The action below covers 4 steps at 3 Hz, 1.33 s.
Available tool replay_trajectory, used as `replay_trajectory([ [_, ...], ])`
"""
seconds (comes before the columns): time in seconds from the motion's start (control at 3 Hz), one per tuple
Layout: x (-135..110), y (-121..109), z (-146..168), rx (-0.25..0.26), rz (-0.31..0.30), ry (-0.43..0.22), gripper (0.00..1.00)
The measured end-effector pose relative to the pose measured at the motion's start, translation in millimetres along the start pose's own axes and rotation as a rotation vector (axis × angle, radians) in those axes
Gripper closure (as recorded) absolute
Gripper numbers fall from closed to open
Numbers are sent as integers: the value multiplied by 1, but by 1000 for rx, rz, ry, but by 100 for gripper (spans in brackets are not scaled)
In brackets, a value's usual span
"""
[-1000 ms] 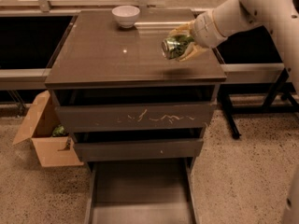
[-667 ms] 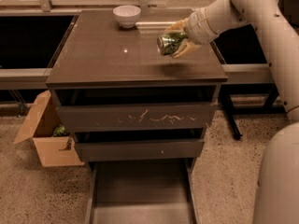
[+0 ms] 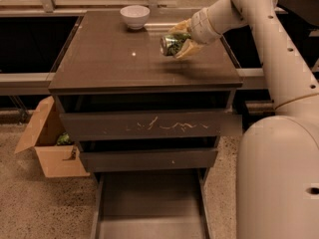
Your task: Pick green can from bottom drawer and place on counter
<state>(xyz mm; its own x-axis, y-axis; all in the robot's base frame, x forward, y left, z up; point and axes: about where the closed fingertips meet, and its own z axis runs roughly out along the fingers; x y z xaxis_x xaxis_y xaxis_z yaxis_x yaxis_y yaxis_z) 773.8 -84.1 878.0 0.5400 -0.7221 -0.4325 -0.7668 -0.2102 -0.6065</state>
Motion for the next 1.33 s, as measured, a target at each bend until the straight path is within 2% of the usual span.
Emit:
replay_trajectory([
  [0.33,3,5,15,-54,65,-49,100],
  [0.67,2,10,19,-87,103,-79,100],
  [1.33,0,12,24,-107,153,-117,58],
])
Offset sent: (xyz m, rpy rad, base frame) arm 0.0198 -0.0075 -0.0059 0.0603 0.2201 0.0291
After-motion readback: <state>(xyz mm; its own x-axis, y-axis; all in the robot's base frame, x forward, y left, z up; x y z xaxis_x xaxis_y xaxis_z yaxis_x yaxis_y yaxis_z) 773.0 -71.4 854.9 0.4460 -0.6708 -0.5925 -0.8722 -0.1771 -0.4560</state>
